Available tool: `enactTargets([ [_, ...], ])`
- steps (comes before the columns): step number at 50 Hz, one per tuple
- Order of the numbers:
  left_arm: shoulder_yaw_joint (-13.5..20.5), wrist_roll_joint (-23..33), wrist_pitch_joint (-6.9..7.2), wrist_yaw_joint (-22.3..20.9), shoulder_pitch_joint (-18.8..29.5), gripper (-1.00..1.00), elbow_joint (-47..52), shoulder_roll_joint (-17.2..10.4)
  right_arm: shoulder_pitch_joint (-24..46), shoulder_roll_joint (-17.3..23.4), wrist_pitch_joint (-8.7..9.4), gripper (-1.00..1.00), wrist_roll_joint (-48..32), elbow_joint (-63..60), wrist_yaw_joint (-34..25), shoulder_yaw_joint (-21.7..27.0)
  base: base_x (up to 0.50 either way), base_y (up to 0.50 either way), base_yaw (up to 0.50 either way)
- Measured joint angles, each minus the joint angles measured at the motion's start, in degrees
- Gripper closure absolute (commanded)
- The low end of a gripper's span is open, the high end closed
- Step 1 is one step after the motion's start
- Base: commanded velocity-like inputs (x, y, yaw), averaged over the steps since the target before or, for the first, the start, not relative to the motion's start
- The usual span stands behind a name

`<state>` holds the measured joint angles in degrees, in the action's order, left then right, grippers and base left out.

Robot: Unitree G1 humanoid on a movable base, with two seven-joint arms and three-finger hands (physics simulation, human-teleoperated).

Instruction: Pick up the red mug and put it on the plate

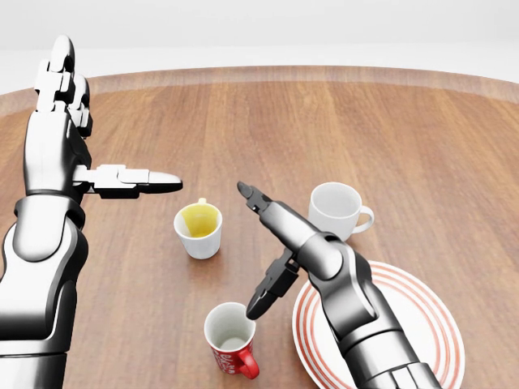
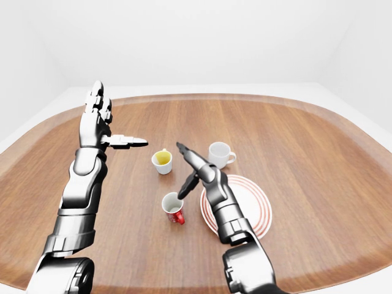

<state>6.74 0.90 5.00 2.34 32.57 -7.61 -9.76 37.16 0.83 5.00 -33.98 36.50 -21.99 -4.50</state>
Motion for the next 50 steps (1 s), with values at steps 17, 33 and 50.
enactTargets([
  [17, 0.07, -0.15, 0.00, 0.00, 0.05, -1.00, -0.29, -0.06, 0.60, -2.02, 0.00, -1.00, -1.30, 5.14, 1.30, -1.02, 0.00, 0.00, 0.00],
  [33, 0.12, -0.25, 0.00, -0.01, -0.04, -1.00, -0.36, -0.11, 1.64, -3.82, 0.00, -1.00, -1.84, 11.84, 3.65, -1.65, 0.00, 0.00, 0.00],
  [50, 0.12, -0.35, 0.00, 0.02, -0.28, -1.00, -0.14, -0.07, 3.03, -5.34, 0.00, -1.00, -2.23, 18.67, 5.97, -2.03, 0.00, 0.00, 0.00],
])
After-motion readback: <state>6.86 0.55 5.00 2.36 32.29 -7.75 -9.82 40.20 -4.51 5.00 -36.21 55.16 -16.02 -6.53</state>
